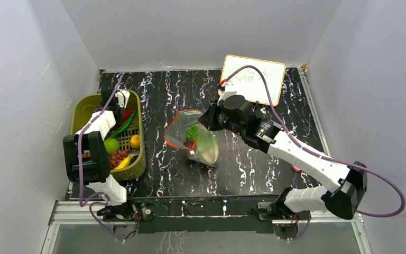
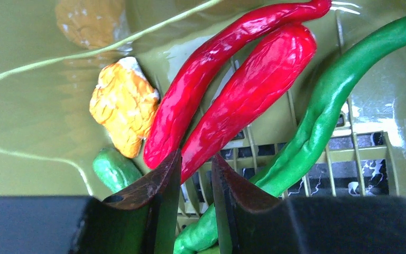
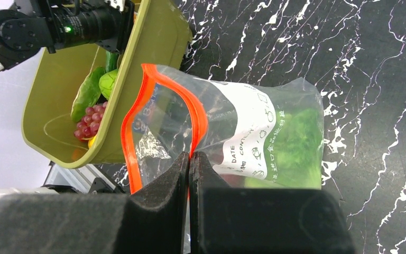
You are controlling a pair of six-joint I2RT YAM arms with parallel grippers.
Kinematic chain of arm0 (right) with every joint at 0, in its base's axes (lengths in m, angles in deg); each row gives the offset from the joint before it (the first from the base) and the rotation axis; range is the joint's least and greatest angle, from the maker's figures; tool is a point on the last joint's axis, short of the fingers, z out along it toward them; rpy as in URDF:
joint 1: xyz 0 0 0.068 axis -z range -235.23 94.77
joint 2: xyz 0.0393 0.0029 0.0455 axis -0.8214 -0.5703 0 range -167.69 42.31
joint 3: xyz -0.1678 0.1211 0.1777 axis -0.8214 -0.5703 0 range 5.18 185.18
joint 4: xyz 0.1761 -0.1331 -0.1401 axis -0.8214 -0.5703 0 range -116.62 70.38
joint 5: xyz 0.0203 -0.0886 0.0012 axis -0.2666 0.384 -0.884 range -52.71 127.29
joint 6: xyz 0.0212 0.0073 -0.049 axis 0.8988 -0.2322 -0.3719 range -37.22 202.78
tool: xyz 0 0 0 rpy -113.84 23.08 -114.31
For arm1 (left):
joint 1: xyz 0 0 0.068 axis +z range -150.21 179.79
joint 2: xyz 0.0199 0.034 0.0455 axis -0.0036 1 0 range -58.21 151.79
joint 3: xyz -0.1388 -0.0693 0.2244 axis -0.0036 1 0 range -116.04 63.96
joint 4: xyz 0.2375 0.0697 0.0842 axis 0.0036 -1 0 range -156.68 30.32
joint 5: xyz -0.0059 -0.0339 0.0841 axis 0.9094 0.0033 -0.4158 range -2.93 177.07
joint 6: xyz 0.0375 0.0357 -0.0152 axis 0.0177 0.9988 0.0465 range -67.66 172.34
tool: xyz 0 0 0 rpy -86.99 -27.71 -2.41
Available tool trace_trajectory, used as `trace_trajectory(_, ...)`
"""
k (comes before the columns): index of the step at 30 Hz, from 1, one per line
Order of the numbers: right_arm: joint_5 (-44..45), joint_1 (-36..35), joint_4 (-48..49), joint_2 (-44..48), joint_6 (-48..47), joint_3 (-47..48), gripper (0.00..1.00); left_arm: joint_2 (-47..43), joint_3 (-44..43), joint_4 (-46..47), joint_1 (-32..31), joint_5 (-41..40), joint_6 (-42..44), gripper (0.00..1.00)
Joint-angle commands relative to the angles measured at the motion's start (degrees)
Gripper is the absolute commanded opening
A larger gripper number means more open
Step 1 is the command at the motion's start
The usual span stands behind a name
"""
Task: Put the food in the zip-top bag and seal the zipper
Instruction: Pick up the fake vegetable from the bin.
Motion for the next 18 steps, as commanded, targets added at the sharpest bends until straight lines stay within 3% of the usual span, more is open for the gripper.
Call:
trace_trajectory(1, 0.75, 0.04, 3.19, 0.38, -1.57, 4.54, 0.00, 2.48, -1.56, 0.46, 0.18, 4.23, 1.53, 0.26)
trace_trajectory(11, 1.39, 0.03, 2.40, 0.01, -2.75, 6.15, 0.00, 6.35, -1.68, 1.75, 0.18, 3.31, 1.82, 0.27)
trace_trajectory(16, 1.32, 0.04, 3.19, 0.71, -1.99, 4.62, 0.00, 6.96, -2.18, 2.33, 0.18, 4.18, 1.20, 0.22)
trace_trajectory(18, 1.37, 0.04, 3.39, 1.34, -1.79, 3.85, 0.00, 7.53, -2.67, 1.57, 0.25, 3.89, 1.19, 0.25)
